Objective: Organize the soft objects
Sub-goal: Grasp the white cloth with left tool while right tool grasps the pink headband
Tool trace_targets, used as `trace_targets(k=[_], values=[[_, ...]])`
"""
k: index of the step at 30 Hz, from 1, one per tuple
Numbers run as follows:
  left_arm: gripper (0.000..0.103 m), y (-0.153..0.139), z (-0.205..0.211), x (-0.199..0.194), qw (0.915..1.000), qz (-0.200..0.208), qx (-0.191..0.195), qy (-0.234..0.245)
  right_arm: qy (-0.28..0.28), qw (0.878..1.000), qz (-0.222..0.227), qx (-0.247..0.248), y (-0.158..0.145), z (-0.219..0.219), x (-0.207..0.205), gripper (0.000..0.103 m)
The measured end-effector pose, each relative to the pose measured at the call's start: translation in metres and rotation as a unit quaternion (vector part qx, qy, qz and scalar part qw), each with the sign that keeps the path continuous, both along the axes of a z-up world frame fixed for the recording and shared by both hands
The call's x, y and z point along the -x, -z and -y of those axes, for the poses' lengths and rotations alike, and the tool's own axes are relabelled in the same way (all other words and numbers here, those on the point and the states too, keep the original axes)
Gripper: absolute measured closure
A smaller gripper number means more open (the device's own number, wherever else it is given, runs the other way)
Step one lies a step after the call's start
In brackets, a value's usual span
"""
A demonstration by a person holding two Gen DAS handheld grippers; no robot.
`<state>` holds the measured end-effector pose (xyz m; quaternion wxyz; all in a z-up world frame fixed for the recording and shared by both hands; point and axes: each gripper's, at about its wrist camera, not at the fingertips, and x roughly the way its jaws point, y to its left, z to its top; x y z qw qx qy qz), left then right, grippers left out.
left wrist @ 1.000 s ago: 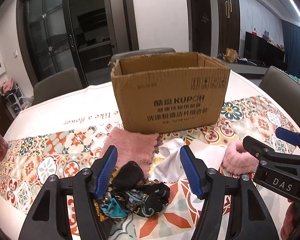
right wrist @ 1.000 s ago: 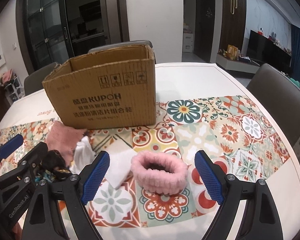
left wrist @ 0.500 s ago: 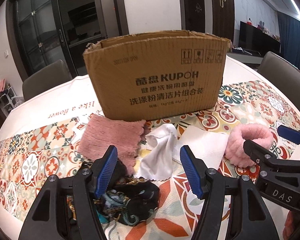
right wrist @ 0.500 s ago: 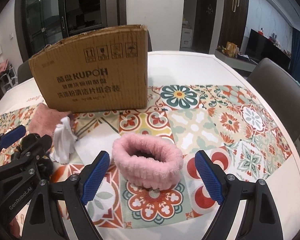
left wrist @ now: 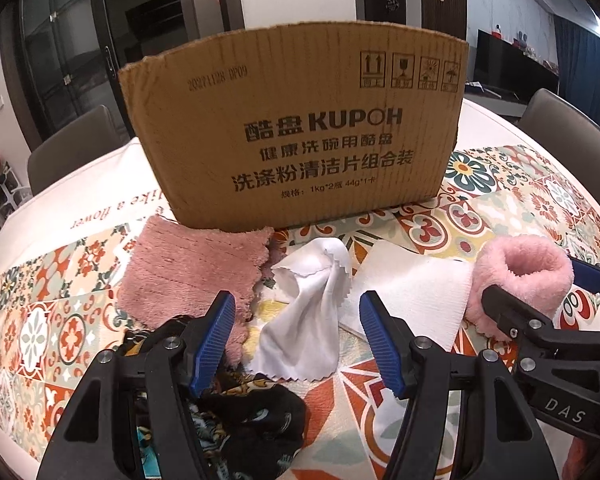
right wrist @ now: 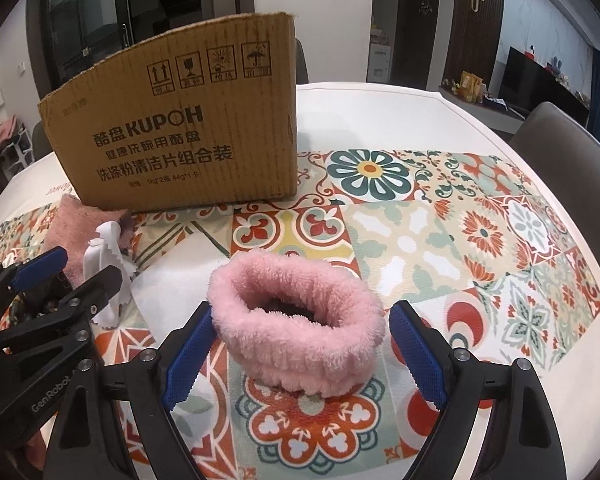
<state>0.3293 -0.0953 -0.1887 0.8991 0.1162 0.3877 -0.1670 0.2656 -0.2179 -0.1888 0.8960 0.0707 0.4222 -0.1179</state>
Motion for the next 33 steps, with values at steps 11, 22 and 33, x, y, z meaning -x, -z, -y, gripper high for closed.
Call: trace_targets(k=[11, 22, 33], values=[[0.077, 0.014, 0.005, -0.007, 0.9997, -0.025, -0.003, 0.004, -0.004, 1.000, 0.006, 0.001, 0.002, -0.001, 0.000, 0.034], [0.086, 0.008, 0.004, 0.002, 0.9999, -0.015, -0.005, 0.000, -0.014, 0.999, 0.020, 0.038, -0.012, -0.006, 0.009, 0.065], [0.086, -0.014, 0.003, 0.014, 0.9999, 0.001, 0.010, 0.000, -0.026, 0.997, 0.057, 0.044, -0.038, -0.010, 0.021, 0.065]])
